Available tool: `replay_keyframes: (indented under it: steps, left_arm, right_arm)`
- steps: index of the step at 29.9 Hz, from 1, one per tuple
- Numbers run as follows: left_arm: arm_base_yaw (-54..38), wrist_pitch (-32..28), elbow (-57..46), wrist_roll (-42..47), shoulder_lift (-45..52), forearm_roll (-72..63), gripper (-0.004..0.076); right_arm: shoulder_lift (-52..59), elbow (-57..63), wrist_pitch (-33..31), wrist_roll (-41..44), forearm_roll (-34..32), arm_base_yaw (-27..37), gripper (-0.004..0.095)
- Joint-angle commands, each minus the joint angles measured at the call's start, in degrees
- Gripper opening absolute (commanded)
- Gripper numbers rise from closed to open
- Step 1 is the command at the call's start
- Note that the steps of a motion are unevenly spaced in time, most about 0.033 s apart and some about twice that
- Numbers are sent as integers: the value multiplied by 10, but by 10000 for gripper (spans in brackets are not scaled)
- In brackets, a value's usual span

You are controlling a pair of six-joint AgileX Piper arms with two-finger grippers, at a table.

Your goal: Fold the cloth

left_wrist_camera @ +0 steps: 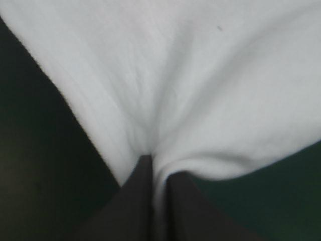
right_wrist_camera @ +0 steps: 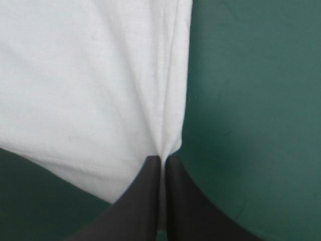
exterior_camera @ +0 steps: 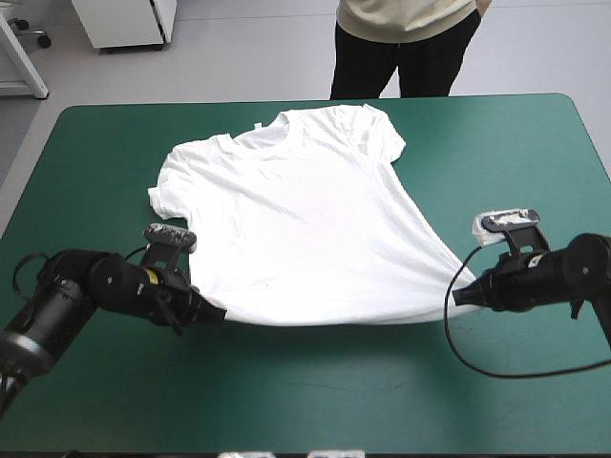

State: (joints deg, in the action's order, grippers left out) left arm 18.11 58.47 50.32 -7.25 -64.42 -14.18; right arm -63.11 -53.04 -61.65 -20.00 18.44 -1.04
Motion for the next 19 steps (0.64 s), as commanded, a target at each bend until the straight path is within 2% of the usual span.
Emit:
replay_keyframes:
  steps: [1,8,14,16,19]
  left_arm:
    - [1,15,-42,10,63,-15,-9]
    - [1,45,-106,16,149,-19,-9]
    - [1,45,-110,7,153,-31,-8]
    - [1,45,-110,1,148,-39,7]
    - [1,47,-110,-9,141,-58,89]
  right_arm:
    - [63,33,-6,11,11,3,-13]
    - [105,117,-6,15,26,3,-13]
    - [95,149,7,0,40,3,-12]
    - [95,150,11,-5,48,3,-11]
    - [95,150,11,-7,53,3,-10]
